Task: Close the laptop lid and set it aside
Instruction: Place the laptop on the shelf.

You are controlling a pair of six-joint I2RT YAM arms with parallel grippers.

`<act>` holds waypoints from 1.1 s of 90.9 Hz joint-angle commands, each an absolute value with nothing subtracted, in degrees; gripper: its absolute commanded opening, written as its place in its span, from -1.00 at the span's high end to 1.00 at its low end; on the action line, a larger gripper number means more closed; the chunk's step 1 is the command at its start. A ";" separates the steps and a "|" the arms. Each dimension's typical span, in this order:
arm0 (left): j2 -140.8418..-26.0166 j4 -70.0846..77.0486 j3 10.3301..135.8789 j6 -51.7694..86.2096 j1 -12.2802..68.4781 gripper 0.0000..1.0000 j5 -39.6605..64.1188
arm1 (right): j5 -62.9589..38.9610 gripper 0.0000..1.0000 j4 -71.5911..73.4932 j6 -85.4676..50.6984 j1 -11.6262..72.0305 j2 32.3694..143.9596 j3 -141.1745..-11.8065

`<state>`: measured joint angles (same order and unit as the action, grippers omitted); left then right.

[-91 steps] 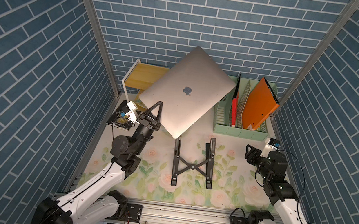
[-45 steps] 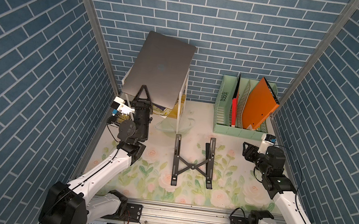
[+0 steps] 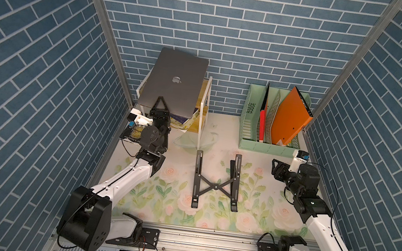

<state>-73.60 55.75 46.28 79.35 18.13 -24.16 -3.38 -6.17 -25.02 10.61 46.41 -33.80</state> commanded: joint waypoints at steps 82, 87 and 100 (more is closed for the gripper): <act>-79.99 45.77 59.63 92.36 16.57 0.81 -24.15 | -3.37 -0.24 -3.73 -25.14 10.81 46.69 -34.37; -79.86 45.34 59.57 92.37 16.51 0.70 -24.10 | -3.30 -0.24 -3.77 -25.14 10.74 46.51 -34.29; -79.21 45.47 58.46 92.40 16.52 0.40 -23.91 | -3.25 -0.24 -3.76 -25.22 10.77 46.40 -34.11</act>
